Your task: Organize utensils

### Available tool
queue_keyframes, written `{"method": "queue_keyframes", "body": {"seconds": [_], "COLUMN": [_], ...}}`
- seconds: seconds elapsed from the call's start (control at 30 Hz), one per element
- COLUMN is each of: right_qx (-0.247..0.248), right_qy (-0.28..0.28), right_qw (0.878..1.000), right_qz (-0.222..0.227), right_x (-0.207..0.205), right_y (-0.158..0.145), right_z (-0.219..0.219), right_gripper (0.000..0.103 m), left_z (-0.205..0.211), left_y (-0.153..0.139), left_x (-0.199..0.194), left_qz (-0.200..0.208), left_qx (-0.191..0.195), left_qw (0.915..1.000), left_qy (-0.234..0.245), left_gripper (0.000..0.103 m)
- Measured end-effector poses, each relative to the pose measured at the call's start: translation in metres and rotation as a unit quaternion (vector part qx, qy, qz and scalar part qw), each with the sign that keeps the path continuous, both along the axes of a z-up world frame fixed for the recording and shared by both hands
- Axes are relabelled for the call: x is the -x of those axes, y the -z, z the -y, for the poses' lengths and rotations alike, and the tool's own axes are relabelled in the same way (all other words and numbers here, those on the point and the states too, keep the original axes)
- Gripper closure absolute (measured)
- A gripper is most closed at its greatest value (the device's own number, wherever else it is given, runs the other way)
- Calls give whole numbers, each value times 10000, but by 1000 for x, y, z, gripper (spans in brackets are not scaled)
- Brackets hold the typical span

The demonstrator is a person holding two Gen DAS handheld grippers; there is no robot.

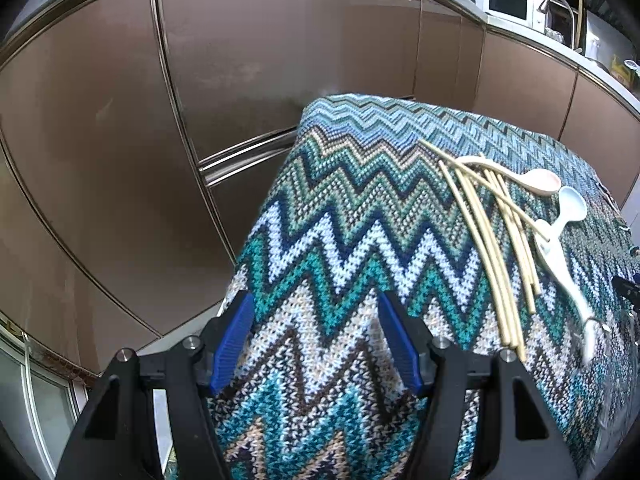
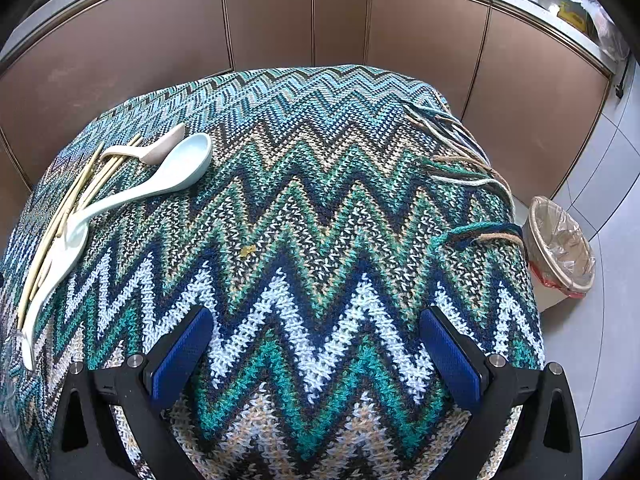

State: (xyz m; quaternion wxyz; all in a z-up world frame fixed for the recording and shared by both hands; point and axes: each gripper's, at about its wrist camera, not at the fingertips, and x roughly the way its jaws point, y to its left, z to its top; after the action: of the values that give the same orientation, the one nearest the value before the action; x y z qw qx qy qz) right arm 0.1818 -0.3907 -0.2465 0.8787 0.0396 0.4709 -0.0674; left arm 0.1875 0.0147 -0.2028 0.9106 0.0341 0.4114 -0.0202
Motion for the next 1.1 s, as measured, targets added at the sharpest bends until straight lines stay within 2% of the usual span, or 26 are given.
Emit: {"method": "queue_keyframes", "body": {"seconds": [0.8, 1.1], "right_qx": [-4, -6], "right_qy": [2, 2], "right_qw": [10000, 10000], "right_qz": [-6, -8], "right_x": [0, -2], "right_y": [0, 1], "right_z": [0, 1], "right_gripper": [0, 0], "left_z": [0, -1], "left_y": [12, 13], "left_x": [-9, -11], "left_qz": [-340, -345], "left_qx": [326, 408], "left_qw": [9988, 9984], "left_qy": [153, 208], "left_gripper": [41, 41]}}
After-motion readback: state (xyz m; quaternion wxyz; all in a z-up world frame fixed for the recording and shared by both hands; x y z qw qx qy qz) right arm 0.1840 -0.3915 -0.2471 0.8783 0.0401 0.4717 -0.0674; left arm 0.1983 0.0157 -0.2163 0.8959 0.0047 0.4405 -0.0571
